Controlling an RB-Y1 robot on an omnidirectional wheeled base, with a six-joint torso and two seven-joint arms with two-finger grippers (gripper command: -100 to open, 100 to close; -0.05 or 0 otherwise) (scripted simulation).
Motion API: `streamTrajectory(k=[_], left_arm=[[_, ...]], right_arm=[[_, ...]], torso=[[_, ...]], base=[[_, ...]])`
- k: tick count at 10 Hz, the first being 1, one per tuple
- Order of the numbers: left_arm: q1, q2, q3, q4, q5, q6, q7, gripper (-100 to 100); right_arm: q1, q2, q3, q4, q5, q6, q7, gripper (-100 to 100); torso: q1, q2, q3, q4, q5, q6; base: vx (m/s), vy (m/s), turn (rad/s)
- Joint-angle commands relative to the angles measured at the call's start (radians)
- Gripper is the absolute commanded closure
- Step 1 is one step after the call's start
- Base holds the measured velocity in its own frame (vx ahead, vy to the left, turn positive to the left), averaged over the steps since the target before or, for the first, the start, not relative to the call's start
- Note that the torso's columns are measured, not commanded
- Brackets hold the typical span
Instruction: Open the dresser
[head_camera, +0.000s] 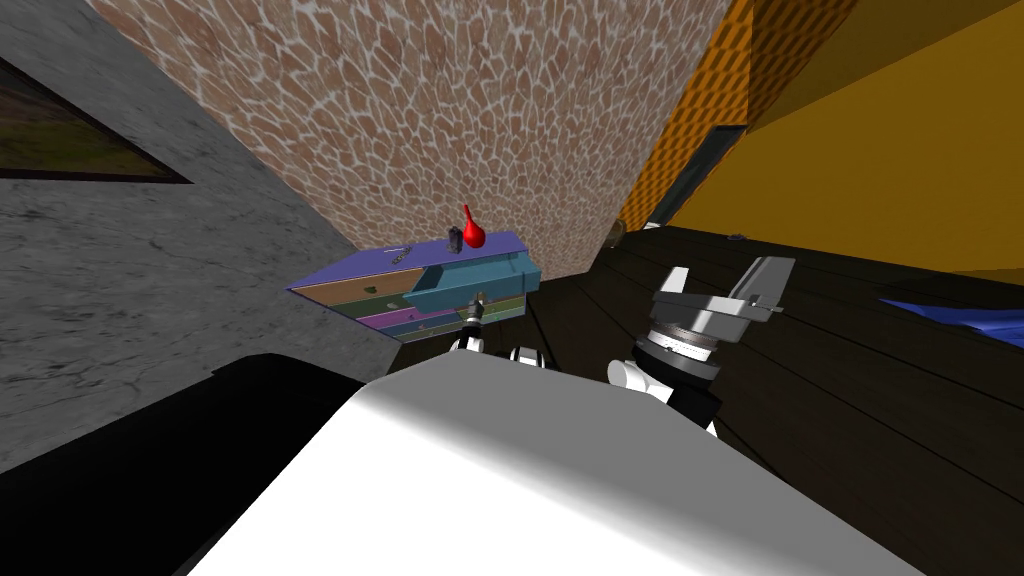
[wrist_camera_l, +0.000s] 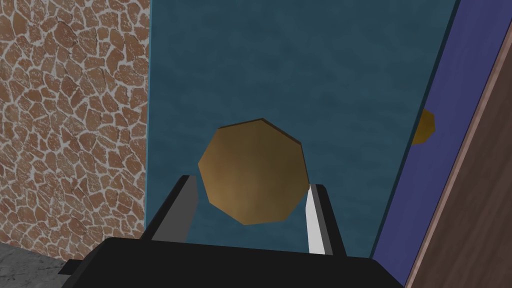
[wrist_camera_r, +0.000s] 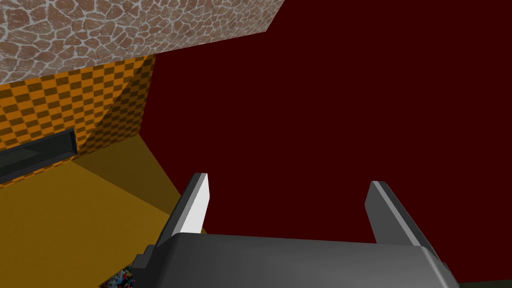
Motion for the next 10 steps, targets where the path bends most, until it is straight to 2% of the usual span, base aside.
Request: streamTrajectory(k=[1, 2, 3, 4, 10], left_arm=[[-0.069, 0.029, 0.001, 0.077, 0.030, -0.010, -0.007, 100], [-0.069, 0.029, 0.001, 0.096, 0.030, -0.010, -0.007, 100], [-0.073, 0.031, 0.008, 0.036, 0.029, 0.028, -0.008, -100], [-0.073, 0.031, 0.008, 0.036, 0.029, 0.028, -0.008, -100], [-0.101, 0.043, 0.020, -0.076, 0.033, 0.167, -0.005, -100]], right_arm=[[0.000, 0.000, 0.000, 0.000, 0.000, 0.000, 0.000, 0], [0.000, 0.000, 0.000, 0.000, 0.000, 0.000, 0.000, 0], [0.000, 0.000, 0.000, 0.000, 0.000, 0.000, 0.000, 0], [0.000, 0.000, 0.000, 0.000, 0.000, 0.000, 0.000, 0], [0.000, 0.000, 0.000, 0.000, 0.000, 0.000, 0.000, 0]], torso=[[-0.002, 0.001, 0.000, 0.000, 0.000, 0.002], [-0.002, 0.002, 0.001, 0.000, 0.000, 0.002], [-0.001, -0.002, -0.001, -0.003, 0.001, 0.003], [-0.001, -0.002, -0.002, -0.001, -0.001, 0.001], [-0.003, 0.009, 0.004, 0.007, -0.005, -0.002]], base=[[-0.114, -0.037, 0.000], [-0.066, -0.019, 0.002], [-0.047, -0.015, 0.018], [-0.026, -0.010, 0.009], [-0.020, -0.010, 0.013]])
